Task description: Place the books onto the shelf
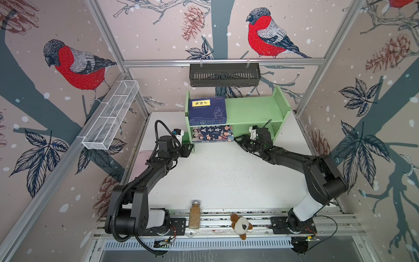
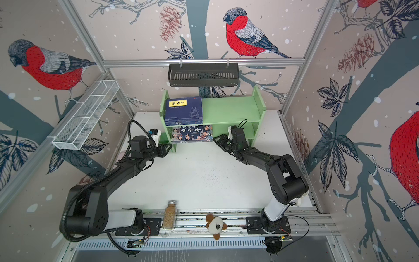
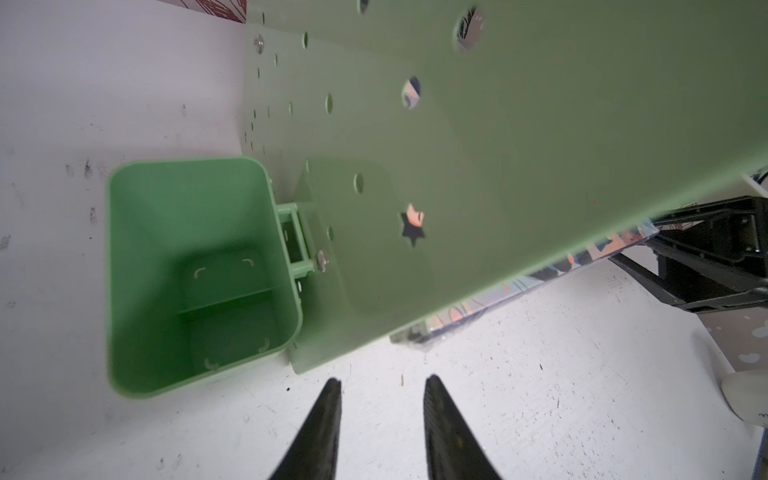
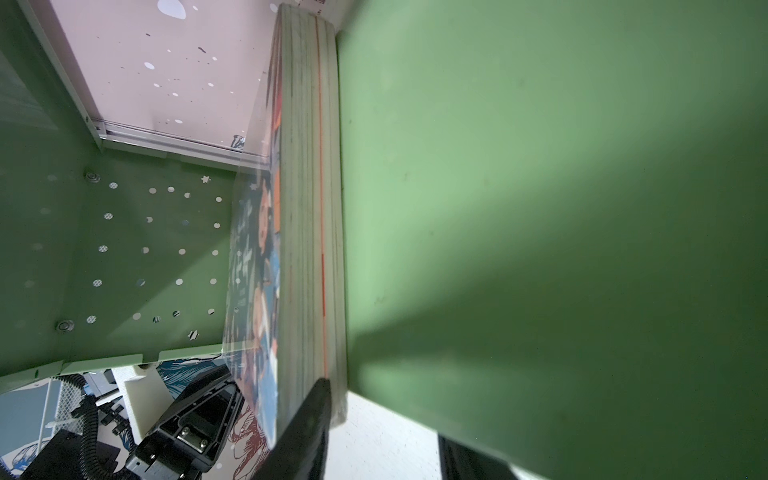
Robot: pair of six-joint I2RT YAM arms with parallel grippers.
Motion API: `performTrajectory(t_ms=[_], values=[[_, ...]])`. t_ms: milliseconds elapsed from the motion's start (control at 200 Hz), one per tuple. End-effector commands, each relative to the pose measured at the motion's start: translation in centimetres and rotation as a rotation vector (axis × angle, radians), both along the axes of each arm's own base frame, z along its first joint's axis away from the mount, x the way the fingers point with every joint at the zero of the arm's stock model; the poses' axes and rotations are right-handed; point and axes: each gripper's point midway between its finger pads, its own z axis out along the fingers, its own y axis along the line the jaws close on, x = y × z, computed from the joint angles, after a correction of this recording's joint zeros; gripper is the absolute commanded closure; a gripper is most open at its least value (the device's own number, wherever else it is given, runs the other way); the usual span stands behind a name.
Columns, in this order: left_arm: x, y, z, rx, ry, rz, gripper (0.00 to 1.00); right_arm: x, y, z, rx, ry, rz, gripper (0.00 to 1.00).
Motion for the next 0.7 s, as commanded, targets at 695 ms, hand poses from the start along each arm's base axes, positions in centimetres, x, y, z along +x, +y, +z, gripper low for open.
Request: performTrajectory(t_ms=[695], values=[[0.1,-0.2,1.0,-0.013,-0.032,-0.011,0.65,-3.1,-0.4,2.2,0.03,-0.081,0.006,0.6]])
